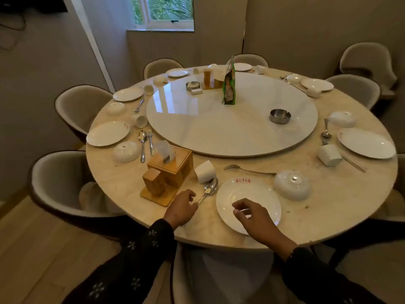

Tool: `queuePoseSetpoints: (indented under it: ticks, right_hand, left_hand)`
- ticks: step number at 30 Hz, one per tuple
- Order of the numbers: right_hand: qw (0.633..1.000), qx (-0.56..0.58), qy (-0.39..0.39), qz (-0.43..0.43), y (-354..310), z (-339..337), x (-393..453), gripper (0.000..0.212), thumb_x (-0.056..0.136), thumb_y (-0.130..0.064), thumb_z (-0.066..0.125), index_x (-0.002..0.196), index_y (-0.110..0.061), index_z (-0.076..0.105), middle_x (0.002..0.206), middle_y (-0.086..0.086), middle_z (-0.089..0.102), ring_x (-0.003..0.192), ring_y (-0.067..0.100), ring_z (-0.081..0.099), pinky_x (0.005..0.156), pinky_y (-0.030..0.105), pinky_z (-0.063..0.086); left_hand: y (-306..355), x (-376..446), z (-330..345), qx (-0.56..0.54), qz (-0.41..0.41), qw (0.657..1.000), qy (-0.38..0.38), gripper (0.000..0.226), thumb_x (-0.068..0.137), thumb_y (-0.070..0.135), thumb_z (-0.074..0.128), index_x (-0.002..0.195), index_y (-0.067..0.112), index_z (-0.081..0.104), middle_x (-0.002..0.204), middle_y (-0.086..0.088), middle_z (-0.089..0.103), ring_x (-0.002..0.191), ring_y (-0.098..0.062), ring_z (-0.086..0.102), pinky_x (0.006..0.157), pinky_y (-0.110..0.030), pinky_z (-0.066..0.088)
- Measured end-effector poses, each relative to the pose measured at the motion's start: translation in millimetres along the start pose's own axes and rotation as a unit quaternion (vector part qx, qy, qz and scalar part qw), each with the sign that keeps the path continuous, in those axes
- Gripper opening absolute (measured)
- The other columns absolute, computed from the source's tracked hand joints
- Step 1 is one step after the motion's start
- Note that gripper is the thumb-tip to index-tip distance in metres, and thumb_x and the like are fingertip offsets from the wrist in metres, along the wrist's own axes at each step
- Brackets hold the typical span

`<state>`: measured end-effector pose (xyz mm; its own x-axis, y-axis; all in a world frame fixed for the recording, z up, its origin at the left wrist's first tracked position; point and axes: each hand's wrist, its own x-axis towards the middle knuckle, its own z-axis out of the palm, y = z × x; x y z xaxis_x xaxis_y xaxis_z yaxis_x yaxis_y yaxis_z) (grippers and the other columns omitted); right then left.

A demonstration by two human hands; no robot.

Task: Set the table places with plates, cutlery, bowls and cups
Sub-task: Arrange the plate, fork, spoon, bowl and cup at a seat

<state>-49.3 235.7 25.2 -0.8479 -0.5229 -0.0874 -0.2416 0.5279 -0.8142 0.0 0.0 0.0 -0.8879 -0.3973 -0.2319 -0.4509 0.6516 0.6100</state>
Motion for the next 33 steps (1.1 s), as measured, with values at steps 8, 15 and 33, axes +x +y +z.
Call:
queuePoseSetpoints:
  ticks: [8, 15, 33]
  right_hand:
    - [0.998, 0.025, 0.043, 0.039, -4.9, 15.6, -15.7, 0.016, 0.093, -0.028, 0.059, 0.108, -0.024, 0.064, 0.106, -0.010, 0.065, 0.094, 0.005, 0.061, 0.075, 0.013, 0.046]
    - [0.996, 0.039, 0.059, 0.054, -2.7, 31.5, -23.3, 0.013, 0.093, -0.024, 0.060, 0.106, -0.024, 0.064, 0.104, -0.012, 0.065, 0.093, 0.003, 0.061, 0.073, 0.008, 0.044]
    - [0.999, -0.043, -0.001, 0.001, 19.1, -1.9, 32.3, 0.017, 0.093, -0.028, 0.059, 0.109, -0.026, 0.064, 0.105, -0.012, 0.064, 0.088, 0.002, 0.060, 0.077, 0.015, 0.049]
  left_hand:
    - [7.7, 8.5, 17.7, 0.025, -0.020, 0.999, 0.036, 0.023, 0.090, 0.021, 0.062, 0.113, 0.018, 0.061, 0.112, -0.003, 0.062, 0.098, -0.019, 0.058, 0.086, -0.033, 0.051]
    - [1.1, 3.8, 12.1, 0.001, -0.040, 0.999, 0.002, 0.017, 0.092, 0.015, 0.056, 0.107, 0.013, 0.063, 0.110, -0.007, 0.063, 0.095, -0.021, 0.057, 0.079, -0.030, 0.048]
    - [43.4, -24.8, 1.2, -0.282, -0.062, 0.957, -0.011, 0.009, 0.091, 0.011, 0.061, 0.098, 0.017, 0.059, 0.096, -0.004, 0.070, 0.095, -0.010, 0.063, 0.085, -0.025, 0.042]
